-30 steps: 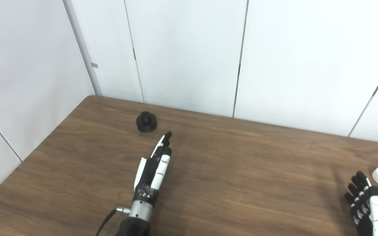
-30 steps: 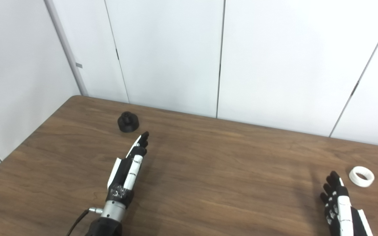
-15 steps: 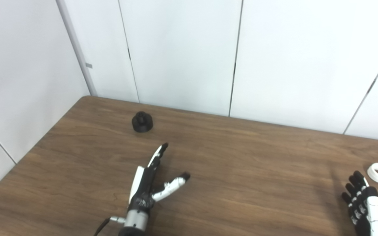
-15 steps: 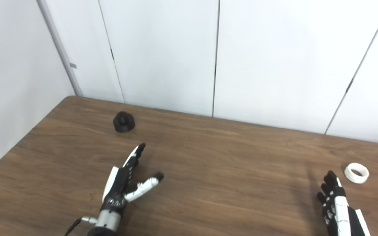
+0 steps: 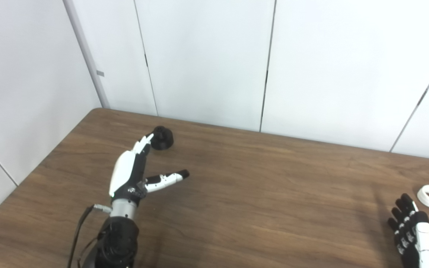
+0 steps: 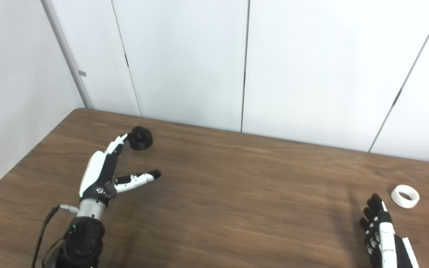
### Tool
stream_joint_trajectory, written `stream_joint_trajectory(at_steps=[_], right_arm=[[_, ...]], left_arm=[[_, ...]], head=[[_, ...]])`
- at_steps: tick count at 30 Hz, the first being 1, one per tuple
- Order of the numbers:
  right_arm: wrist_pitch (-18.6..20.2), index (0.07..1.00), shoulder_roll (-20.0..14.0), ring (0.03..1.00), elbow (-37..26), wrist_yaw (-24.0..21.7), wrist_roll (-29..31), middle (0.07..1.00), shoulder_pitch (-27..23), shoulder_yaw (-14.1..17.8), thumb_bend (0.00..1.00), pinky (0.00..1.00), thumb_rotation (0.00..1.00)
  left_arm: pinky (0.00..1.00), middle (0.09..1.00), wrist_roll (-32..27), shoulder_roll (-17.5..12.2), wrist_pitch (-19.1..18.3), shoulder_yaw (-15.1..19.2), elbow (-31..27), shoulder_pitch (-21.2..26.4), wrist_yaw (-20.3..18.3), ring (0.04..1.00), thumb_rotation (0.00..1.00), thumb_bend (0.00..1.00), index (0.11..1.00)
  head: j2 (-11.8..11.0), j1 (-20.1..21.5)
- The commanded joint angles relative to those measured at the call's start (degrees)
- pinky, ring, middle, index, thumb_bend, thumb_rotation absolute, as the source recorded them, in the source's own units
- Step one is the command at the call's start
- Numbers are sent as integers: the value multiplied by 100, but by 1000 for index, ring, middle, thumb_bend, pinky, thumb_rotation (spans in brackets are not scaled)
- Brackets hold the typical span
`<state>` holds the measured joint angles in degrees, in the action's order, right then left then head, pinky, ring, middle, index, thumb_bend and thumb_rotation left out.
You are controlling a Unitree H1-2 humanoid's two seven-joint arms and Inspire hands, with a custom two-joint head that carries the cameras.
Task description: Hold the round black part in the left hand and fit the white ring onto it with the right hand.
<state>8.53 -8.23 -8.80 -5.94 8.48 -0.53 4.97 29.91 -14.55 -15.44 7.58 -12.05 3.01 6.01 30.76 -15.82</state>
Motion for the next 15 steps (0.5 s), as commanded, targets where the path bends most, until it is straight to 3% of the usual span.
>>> stream_joint_trajectory(at_steps=[1, 15], right_arm=[[-124, 1000, 20, 1000, -98, 9, 55, 1000, -97, 31, 446, 1000, 1000], [-144, 1000, 3, 1000, -128, 12, -73, 1000, -61, -36, 445, 1000, 1000]], left_arm=[[1000, 962, 166, -180, 9, 77, 11, 194, 175, 1000, 407, 1000, 900], [1000, 960, 301, -682, -226, 191, 1303, 989, 466, 1000, 409, 987, 871]], head=[[5, -4], [30, 37]])
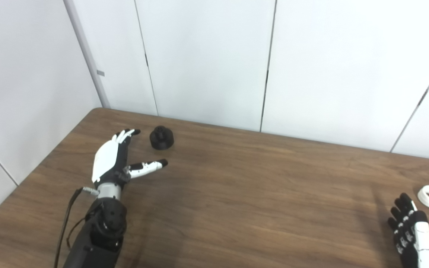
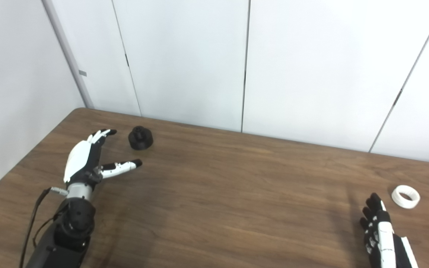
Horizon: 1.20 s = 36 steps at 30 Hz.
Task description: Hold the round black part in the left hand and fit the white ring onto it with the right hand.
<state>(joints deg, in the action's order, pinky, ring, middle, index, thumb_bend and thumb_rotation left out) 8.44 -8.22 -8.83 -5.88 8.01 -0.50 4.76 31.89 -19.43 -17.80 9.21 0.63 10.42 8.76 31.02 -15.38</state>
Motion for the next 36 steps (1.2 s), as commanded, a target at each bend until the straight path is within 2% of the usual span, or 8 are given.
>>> stream_joint_trajectory(at_steps=[1, 10, 18, 28, 36], right_arm=[[-124, 1000, 13, 1000, -129, 10, -16, 1000, -61, -12, 445, 1000, 1000], [-71, 1000, 39, 1000, -146, 13, -9, 1000, -33, -22, 453, 1000, 1000], [-100, 1000, 49, 1000, -120, 12, -21, 1000, -23, -39, 466, 1000, 1000], [-158, 1000, 83, 1000, -85, 63, -65, 1000, -13, -42, 485, 1000, 1000], [-204, 1000, 88, 1000, -27, 83, -66, 1000, -11, -36, 475, 1000, 1000]], left_arm=[[1000, 960, 122, -221, -14, 12, 148, 316, 211, 1000, 415, 993, 871], [1000, 965, 68, -406, -189, -137, 1126, 932, 296, 1000, 426, 993, 863], [1000, 965, 90, -545, -179, -470, 2166, 1565, 460, 1000, 422, 997, 840], [1000, 979, 66, -638, -242, -888, 3033, 2126, 469, 1000, 449, 1000, 860], [1000, 971, -44, -616, -83, -1116, 3524, 2399, 587, 1000, 440, 1000, 846]], head=[[5, -8], [17, 32], [-1, 79], [-28, 135], [-60, 164]])
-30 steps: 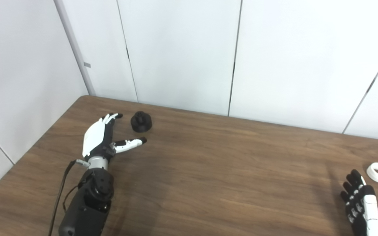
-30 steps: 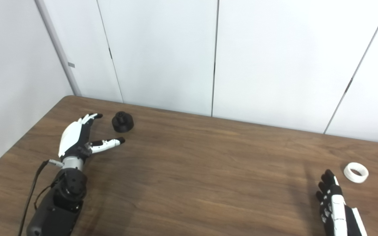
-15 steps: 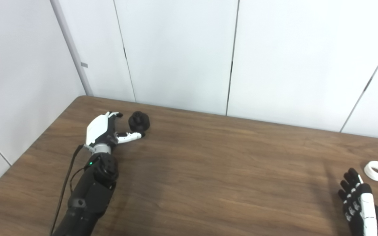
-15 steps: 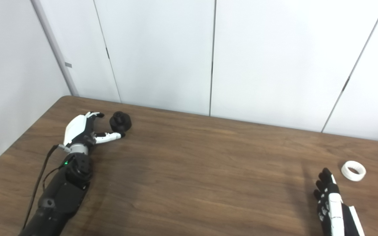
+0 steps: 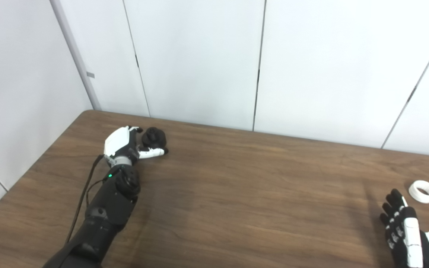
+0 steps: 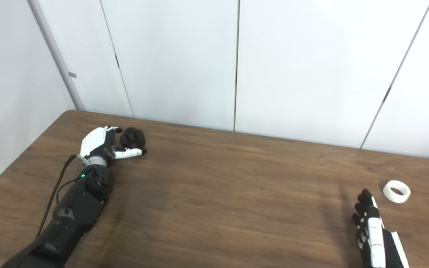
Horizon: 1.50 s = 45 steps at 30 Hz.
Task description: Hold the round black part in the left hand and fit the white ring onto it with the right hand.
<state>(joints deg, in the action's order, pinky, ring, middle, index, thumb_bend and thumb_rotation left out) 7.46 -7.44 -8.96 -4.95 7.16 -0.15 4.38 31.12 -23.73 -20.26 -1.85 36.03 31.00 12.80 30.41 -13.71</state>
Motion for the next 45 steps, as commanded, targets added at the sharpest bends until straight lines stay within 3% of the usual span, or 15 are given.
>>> stream_joint_trajectory(at_steps=[1, 20, 26, 29, 35, 37, 38, 45], right_arm=[[-122, 1000, 10, 1000, -2, -15, 28, 1000, -50, 4, 472, 1000, 1000], [-60, 1000, 40, 1000, -30, 7, 24, 1000, -55, -6, 478, 1000, 1000], [-76, 1000, 36, 1000, -22, -15, 79, 1000, -63, 13, 466, 1000, 1000], [-78, 1000, 27, 1000, -39, -21, 102, 1000, -57, 23, 471, 1000, 1000], [-84, 1000, -2, 1000, -24, -22, 44, 1000, -56, 0, 472, 1000, 1000], [-64, 1000, -10, 1000, -28, -23, 35, 1000, -54, -4, 481, 1000, 1000], [-57, 1000, -10, 1000, -25, -26, 48, 1000, -55, 0, 483, 1000, 1000], [-112, 1000, -30, 1000, 20, -51, 56, 1000, -69, 3, 480, 1000, 1000]], left_arm=[[1000, 971, 17, -182, 201, -30, 26, 355, 205, 1000, 436, 1000, 843], [1000, 955, -185, -209, 271, -235, 388, 513, 277, 1000, 423, 986, 818], [1000, 944, -260, -192, 223, -177, 373, 516, 334, 1000, 384, 959, 776], [1000, 903, -243, -199, 225, -174, 371, 506, 409, 981, 355, 939, 699], [1000, 835, -212, -185, 289, -180, 457, 498, 674, 929, 209, 846, 590], [1000, 807, -276, -173, 436, -128, 504, 484, 786, 906, 94, 592, 509], [1000, 802, -340, -153, 521, -67, 541, 480, 851, 902, 79, 560, 499], [1000, 767, -488, -109, 664, 46, 552, 428, 976, 880, 48, 522, 485]], head=[[1, -3], [17, 52], [45, 34], [59, 24], [65, 19], [73, 18], [76, 15], [72, 7]])
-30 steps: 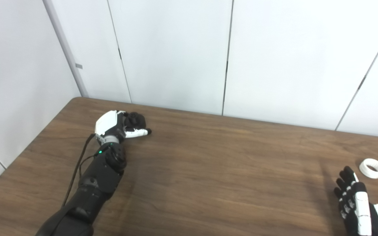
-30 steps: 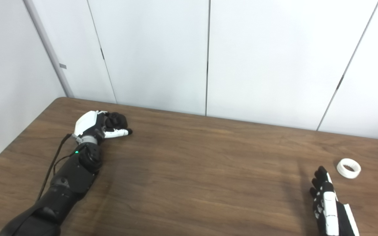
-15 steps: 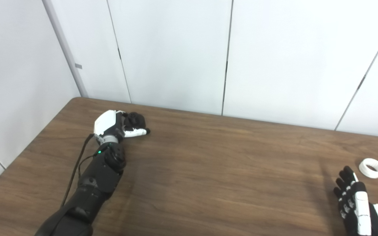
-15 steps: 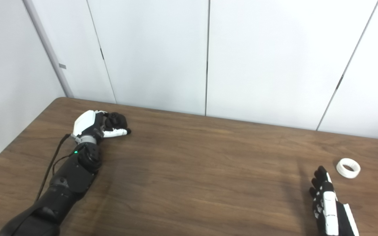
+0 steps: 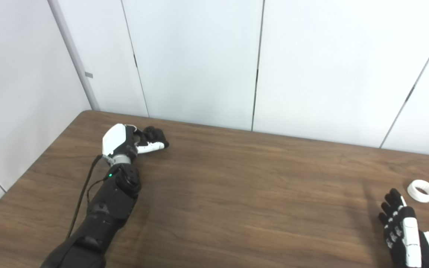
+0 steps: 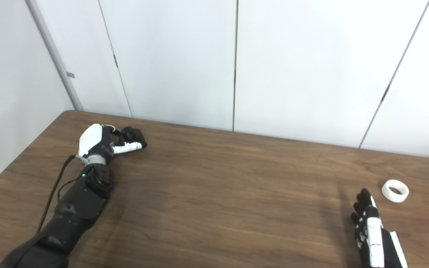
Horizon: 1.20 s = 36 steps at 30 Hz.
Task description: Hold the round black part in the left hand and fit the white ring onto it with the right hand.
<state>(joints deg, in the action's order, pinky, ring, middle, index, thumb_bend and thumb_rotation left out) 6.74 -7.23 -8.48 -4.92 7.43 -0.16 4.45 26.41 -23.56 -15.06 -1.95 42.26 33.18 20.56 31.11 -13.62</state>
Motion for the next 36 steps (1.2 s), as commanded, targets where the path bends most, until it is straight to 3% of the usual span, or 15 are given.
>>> stream_joint_trajectory(at_steps=[1, 7, 13, 22, 28, 36], right_arm=[[-48, 1000, -53, 1000, -27, -55, 23, 1000, -68, -7, 480, 1000, 1000], [-46, 1000, -47, 1000, -21, -72, 76, 1000, -66, 10, 485, 1000, 1000], [-1, 1000, -39, 1000, -41, -55, 63, 1000, -67, 3, 480, 1000, 1000], [60, 1000, 5, 1000, -79, 3, -24, 996, -59, -38, 481, 1000, 1000], [61, 1000, -3, 1000, -105, 23, -64, 996, -52, -37, 466, 1000, 1000], [50, 1000, -27, 1000, -87, -11, -92, 999, -63, -44, 464, 1000, 1000]], left_arm=[[1000, 763, -21, -126, 162, 57, -69, 204, 210, 877, 47, 522, 484], [1000, 760, -46, -150, 179, 16, -148, 130, 181, 878, 49, 521, 485], [992, 748, 3, -147, 270, -35, -623, -118, 219, 860, 50, 522, 485], [1000, 752, 429, -219, 173, -382, -2048, -644, -180, 858, 51, 519, 486], [1000, 766, 515, -12, -141, -505, -3152, -939, -799, 866, 53, 519, 486], [1000, 774, 1117, 285, -278, -1109, -4488, -1374, -1370, 858, 53, 520, 487]], head=[[2, -2], [2, -2], [36, 76], [97, 286], [144, 333], [229, 470]])
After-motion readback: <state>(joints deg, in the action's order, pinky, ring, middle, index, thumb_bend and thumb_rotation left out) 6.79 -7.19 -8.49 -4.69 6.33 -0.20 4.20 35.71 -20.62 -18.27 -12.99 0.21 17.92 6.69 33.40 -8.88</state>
